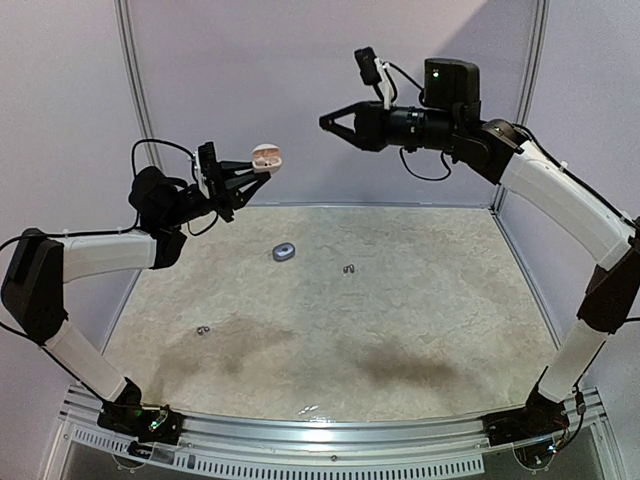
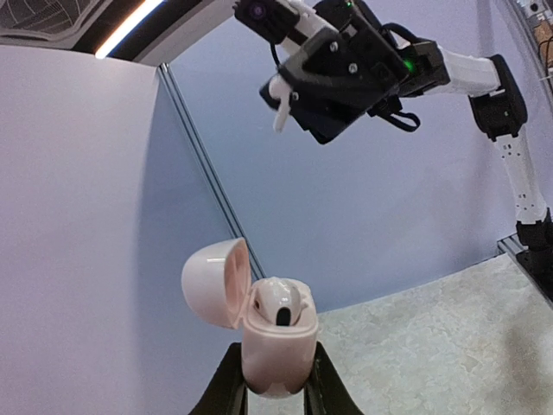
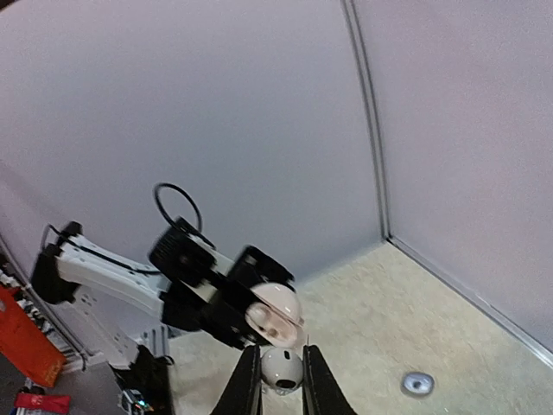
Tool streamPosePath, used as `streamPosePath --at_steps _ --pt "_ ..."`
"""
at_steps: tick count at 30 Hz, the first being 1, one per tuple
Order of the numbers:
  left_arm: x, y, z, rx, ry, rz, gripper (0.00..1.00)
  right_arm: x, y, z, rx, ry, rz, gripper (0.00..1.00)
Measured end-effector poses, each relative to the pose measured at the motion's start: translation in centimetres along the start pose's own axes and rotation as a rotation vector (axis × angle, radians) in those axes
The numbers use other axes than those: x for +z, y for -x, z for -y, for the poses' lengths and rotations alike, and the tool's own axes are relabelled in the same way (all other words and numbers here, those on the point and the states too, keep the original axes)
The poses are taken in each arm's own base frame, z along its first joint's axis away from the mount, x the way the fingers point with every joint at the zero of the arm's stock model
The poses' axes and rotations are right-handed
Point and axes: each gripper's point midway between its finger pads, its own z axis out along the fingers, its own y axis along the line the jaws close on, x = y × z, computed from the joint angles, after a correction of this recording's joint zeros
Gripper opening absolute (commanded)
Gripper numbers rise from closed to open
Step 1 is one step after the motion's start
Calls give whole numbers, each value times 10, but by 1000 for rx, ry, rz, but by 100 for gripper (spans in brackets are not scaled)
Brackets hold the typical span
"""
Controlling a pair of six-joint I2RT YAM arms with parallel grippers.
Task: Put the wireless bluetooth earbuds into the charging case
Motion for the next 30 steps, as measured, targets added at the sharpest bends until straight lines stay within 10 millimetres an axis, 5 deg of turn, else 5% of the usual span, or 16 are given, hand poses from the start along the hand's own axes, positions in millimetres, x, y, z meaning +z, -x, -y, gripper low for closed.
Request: streamPosePath --at_steps 4,11,20,30 --pt "7 22 0 31 -22 56 0 -2 38 -47 2 171 122 0" --pt "15 51 1 102 -54 124 0 6 55 -96 1 402 168 0" --pt "20 73 3 157 -66 189 0 31 29 -98 49 462 108 0" --pt "20 79 7 249 -71 216 0 33 26 -96 60 453 100 0"
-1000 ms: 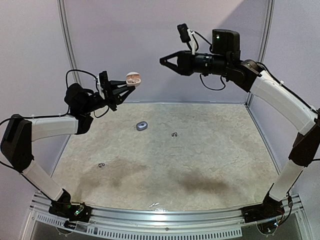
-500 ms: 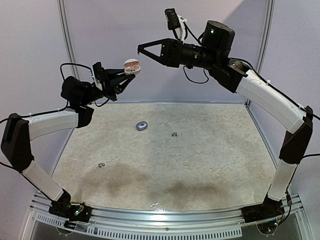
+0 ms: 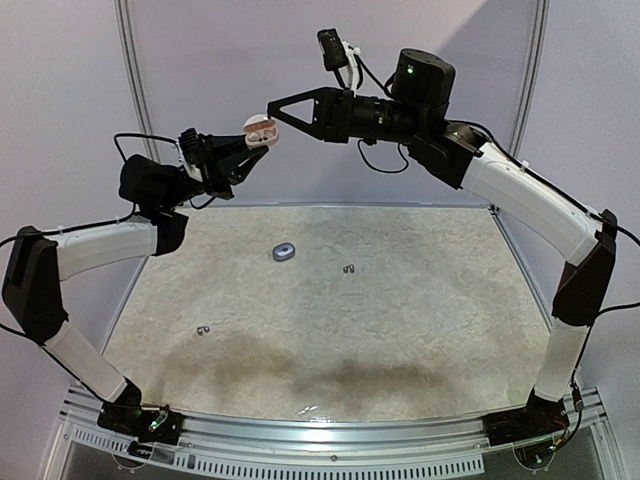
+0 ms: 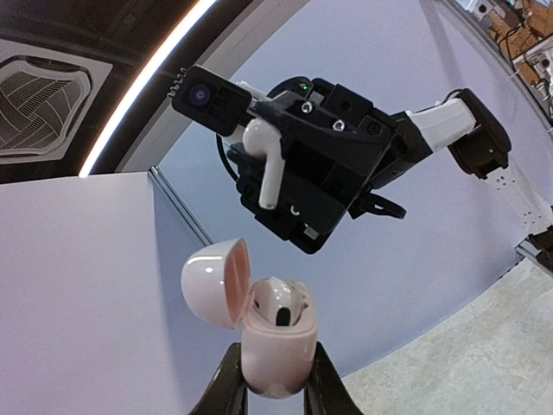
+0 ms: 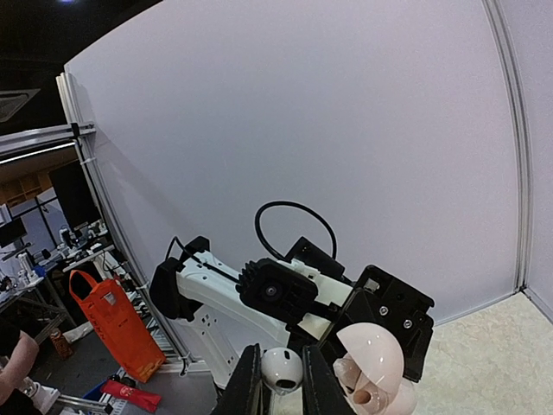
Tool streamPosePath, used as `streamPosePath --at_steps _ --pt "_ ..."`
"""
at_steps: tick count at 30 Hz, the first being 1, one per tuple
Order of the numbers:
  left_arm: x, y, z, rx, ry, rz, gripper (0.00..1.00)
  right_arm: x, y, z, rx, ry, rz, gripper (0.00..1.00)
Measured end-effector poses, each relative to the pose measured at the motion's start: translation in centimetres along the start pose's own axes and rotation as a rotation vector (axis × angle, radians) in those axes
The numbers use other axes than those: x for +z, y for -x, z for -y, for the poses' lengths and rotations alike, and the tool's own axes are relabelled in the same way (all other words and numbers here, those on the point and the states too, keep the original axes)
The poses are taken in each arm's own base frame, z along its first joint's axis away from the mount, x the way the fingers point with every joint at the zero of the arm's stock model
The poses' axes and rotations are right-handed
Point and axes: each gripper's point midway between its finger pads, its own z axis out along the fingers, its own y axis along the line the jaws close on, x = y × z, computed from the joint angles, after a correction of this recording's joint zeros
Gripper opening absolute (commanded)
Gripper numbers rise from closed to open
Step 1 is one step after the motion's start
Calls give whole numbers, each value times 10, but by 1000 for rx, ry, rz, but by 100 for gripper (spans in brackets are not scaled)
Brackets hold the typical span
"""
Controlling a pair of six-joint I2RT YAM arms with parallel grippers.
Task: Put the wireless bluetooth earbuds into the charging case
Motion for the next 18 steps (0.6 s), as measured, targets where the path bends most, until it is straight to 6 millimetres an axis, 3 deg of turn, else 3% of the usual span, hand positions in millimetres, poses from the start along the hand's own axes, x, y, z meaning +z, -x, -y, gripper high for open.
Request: streamPosePath --at_steps 18 --pt "4 1 0 34 19 6 0 1 -16 14 28 -55 -38 0"
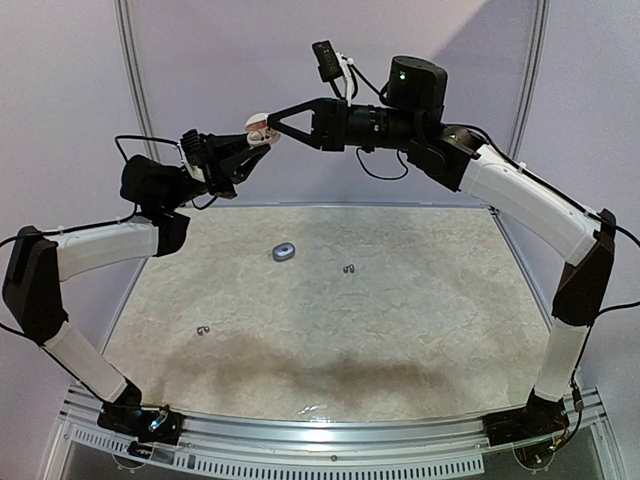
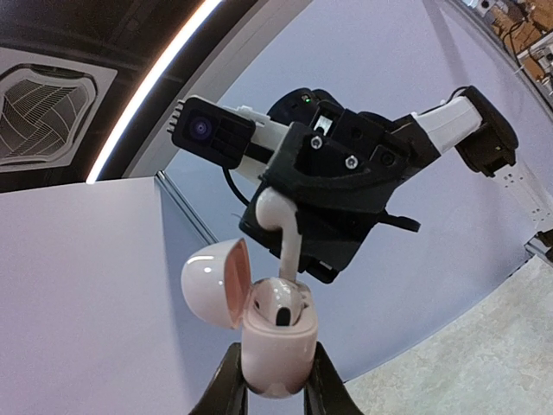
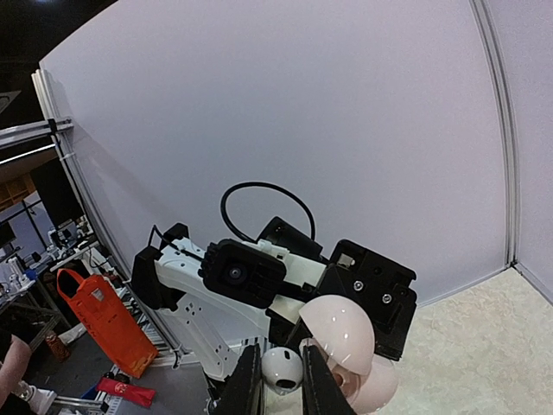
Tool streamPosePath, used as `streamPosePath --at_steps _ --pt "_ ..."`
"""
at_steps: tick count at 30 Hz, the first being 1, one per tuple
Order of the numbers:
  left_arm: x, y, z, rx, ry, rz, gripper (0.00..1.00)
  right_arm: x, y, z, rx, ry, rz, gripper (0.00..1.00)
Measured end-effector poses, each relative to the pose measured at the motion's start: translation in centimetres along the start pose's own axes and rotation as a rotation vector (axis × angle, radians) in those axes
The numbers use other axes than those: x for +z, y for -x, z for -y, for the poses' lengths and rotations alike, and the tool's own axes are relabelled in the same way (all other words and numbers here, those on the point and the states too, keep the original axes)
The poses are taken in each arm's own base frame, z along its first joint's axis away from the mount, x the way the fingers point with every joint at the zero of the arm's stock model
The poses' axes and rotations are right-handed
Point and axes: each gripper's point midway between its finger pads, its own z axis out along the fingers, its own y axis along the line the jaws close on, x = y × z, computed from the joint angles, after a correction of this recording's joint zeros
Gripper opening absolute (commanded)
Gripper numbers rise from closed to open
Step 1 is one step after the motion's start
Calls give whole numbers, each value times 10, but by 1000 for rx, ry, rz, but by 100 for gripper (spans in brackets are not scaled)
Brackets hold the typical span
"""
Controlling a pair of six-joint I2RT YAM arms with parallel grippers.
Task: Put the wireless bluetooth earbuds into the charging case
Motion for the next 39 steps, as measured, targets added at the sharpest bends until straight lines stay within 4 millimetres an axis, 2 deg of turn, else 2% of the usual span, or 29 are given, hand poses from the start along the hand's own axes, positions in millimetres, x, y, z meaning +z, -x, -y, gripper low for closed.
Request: streamPosePath --at_steps 22,25,39 --pt "-1 -4 -1 -6 20 -11 0 7 -12 15 17 -48 -6 0" --pt "-2 -6 -2 -11 27 -16 0 7 -12 18 19 -64 -1 6" --pt "-4 -11 -5 -86 61 -31 0 8 -8 30 23 -135 38 12"
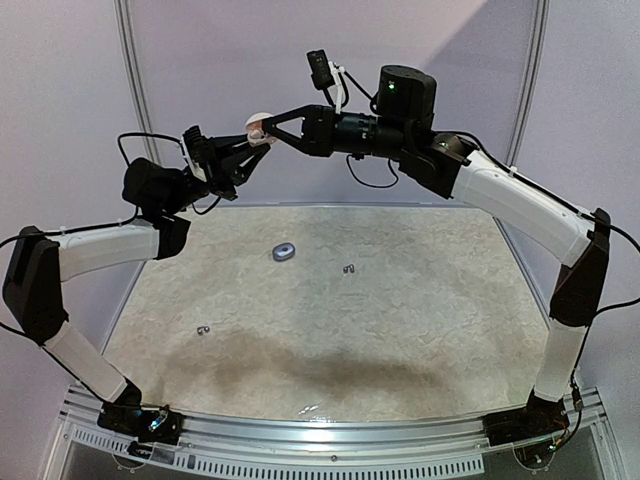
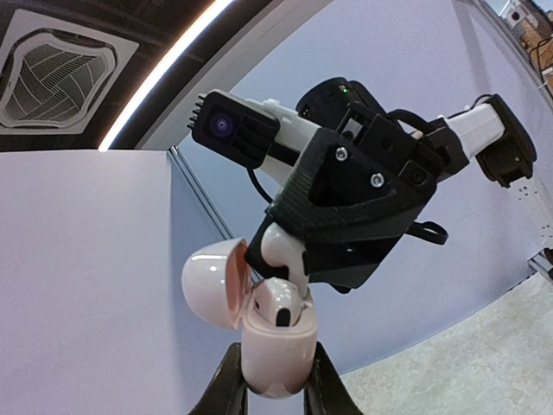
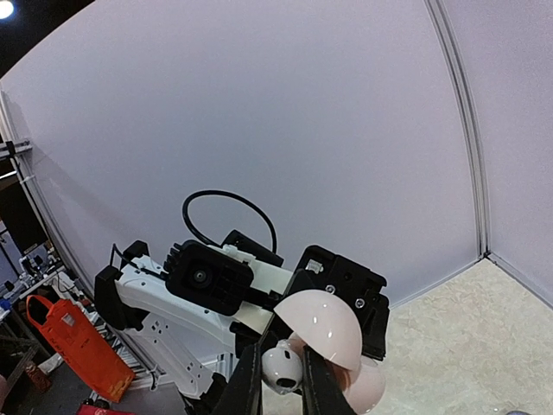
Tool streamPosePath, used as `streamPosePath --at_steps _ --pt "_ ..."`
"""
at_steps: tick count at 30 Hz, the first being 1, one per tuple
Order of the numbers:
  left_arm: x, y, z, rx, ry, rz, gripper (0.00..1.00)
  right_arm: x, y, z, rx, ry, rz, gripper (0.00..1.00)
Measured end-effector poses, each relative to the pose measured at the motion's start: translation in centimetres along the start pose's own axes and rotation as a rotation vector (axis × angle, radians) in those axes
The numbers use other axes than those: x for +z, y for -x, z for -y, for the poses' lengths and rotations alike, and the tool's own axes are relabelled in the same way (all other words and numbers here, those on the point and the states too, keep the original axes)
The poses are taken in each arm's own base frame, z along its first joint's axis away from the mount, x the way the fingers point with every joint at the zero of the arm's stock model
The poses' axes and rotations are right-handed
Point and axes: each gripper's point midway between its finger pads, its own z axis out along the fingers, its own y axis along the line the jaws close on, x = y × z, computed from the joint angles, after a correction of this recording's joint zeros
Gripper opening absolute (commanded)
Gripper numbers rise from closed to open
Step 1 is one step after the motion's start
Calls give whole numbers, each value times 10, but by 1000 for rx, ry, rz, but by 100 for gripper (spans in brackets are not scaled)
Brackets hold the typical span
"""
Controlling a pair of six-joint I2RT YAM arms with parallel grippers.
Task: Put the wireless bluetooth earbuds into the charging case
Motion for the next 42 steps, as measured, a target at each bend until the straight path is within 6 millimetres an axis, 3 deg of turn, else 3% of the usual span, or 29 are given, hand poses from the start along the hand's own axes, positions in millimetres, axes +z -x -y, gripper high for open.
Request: streamPosePath --at_steps 12,30,42 --pt "-1 -3 -1 -29 15 -9 0 0 1 5 45 -20 15 22" --pt "-1 -6 -3 -65 25 -17 0 0 7 14 65 -77 52 18" --pt "-2 -17 -6 -146 51 -45 0 -2 8 29 101 -163 73 24"
